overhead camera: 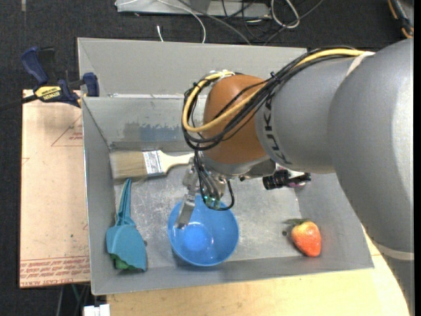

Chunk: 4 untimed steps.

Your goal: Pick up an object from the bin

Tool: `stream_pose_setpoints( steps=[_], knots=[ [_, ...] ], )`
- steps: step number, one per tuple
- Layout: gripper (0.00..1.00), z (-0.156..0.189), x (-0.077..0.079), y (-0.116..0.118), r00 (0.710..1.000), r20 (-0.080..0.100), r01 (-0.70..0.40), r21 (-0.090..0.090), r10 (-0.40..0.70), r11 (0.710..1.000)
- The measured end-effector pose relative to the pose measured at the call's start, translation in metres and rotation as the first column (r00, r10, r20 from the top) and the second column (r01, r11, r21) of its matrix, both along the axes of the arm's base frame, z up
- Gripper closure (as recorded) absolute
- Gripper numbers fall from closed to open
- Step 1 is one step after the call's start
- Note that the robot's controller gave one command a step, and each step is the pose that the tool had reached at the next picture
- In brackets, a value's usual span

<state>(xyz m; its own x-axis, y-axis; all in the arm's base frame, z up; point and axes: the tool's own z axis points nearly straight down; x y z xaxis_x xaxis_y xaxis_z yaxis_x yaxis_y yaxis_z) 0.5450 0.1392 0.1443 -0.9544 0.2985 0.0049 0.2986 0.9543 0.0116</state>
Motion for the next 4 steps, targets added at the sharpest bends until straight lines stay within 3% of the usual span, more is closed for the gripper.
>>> stream_pose_setpoints(
  steps=[1,2,3,4],
  knots=[
    [0.0,-0.056,0.005,-0.031,0.957,0.004,-0.292,0.001,0.292,0.957],
    [0.0,-0.047,-0.007,-0.034,0.961,-0.009,-0.278,0.001,0.278,0.961],
    [0.0,-0.021,-0.008,-0.049,0.857,0.002,-0.516,0.002,0.516,0.857],
    [0.0,-0.013,-0.01,-0.047,0.767,0.004,-0.642,0.001,0.642,0.767]
  ],
)
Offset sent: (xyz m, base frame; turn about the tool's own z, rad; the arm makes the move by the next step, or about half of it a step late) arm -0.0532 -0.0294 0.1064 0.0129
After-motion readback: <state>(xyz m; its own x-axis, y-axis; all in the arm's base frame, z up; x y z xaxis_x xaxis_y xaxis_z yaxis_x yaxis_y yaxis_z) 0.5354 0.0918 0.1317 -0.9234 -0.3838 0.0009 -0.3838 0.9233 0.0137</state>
